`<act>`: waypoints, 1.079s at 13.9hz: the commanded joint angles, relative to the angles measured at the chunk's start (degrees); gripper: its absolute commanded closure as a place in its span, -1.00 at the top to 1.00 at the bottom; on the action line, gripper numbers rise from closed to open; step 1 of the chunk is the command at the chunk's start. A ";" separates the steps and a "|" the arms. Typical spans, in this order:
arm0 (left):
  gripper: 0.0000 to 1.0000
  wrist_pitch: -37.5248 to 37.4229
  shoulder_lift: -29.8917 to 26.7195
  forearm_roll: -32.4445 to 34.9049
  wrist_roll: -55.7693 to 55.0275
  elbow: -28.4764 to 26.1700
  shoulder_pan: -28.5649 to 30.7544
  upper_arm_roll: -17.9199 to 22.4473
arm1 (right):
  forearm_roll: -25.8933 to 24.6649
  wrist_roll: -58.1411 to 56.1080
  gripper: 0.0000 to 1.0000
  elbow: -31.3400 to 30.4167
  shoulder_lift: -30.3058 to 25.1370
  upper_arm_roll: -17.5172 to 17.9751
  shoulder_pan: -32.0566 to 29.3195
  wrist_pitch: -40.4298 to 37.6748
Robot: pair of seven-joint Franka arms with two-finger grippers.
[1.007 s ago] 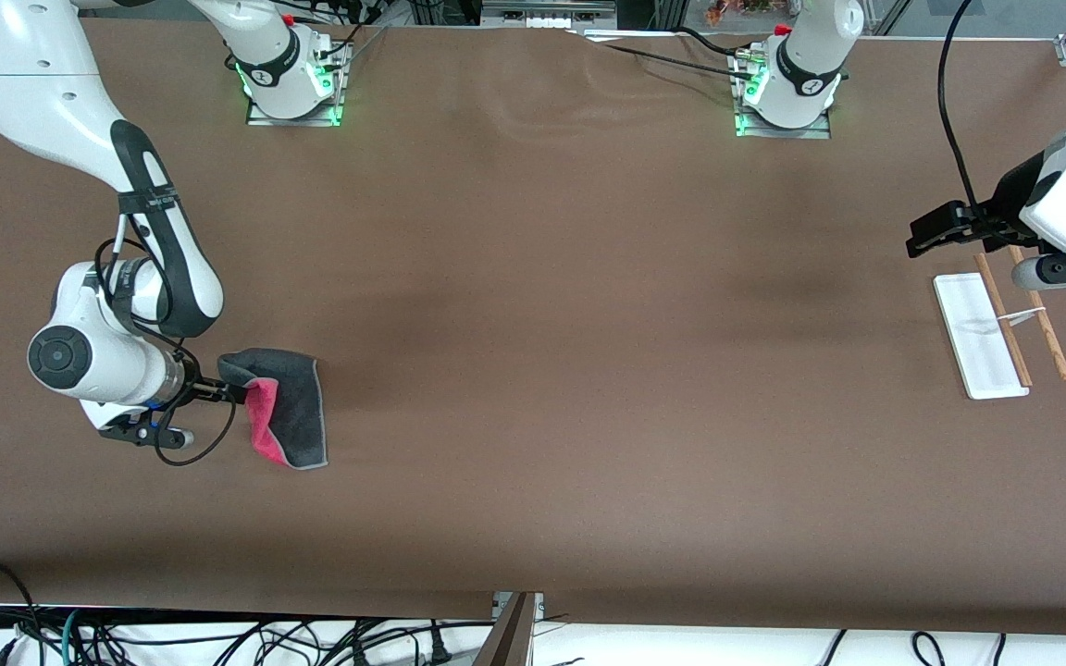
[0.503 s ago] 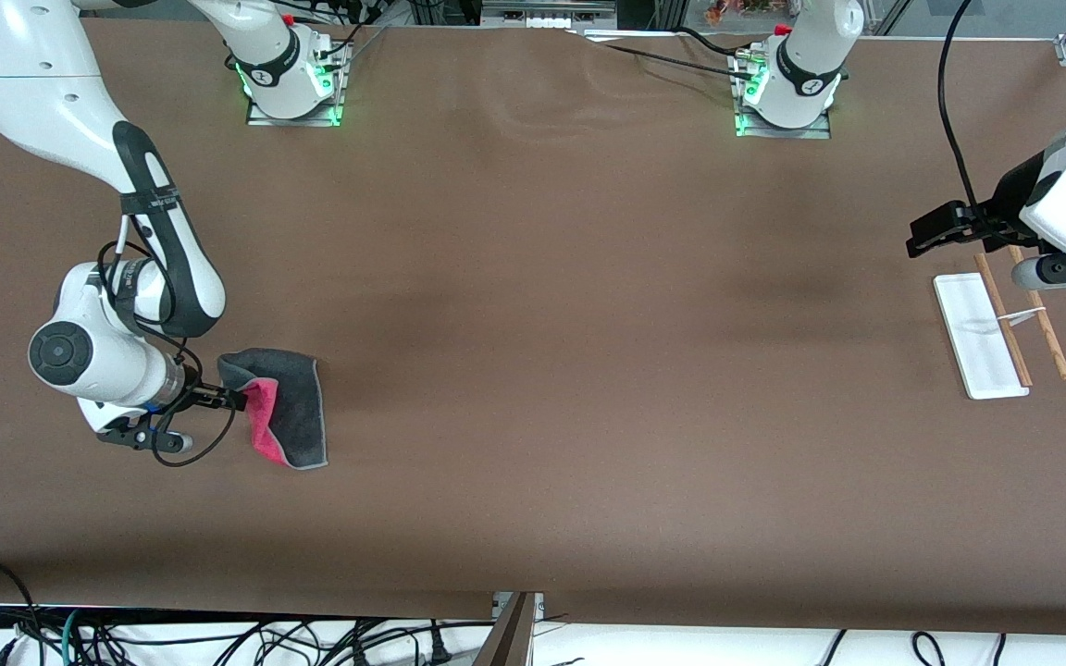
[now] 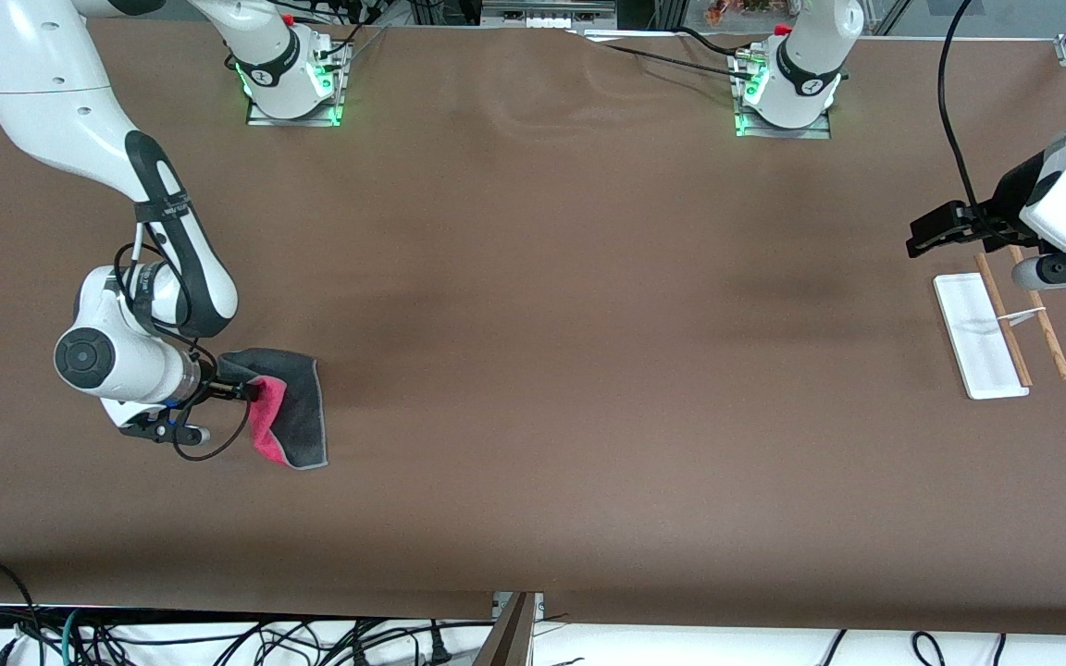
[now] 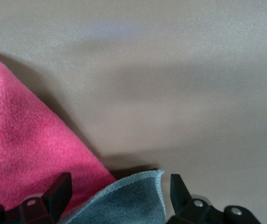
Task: Pass towel and hang on rack
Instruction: 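Close the right gripper on the towel's pink corner, then lift the towel with the right gripper while the left gripper approaches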
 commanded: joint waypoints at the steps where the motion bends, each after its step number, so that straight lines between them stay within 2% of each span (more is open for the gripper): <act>1: 1.00 -0.65 -0.57 -0.49 0.49 0.62 -0.10 -0.33 | -0.28 0.56 -0.02 -0.14 -1.67 0.41 -0.06 -2.87; 3: 1.00 -0.83 -0.57 -0.49 0.58 0.62 -0.10 -0.25 | -0.19 0.04 -0.24 -0.05 -1.94 0.41 -0.15 -3.40; 4: 1.00 -0.92 -0.57 -0.40 0.58 0.53 -0.02 -0.25 | -0.19 -0.23 -0.41 -0.05 -2.11 0.41 -0.24 -4.01; 7: 1.00 -0.83 -0.57 -0.49 0.58 0.62 -0.10 -0.25 | -0.10 -0.32 -0.47 -0.22 -2.12 0.41 -0.33 -4.46; 9: 1.00 -0.83 -0.57 -0.49 0.49 0.62 -0.10 -0.33 | -0.10 -0.05 -0.58 -0.40 -2.12 0.41 -0.33 -5.85; 12: 1.00 -0.83 -0.57 -0.49 0.58 0.53 -0.10 -0.25 | -0.01 -0.05 -1.00 -0.40 -2.12 0.41 -0.33 -7.79; 15: 1.00 -0.92 -0.57 -0.40 0.58 0.53 -0.10 -0.33 | -0.01 -0.31 -1.00 0.56 -2.90 0.85 -0.24 -10.79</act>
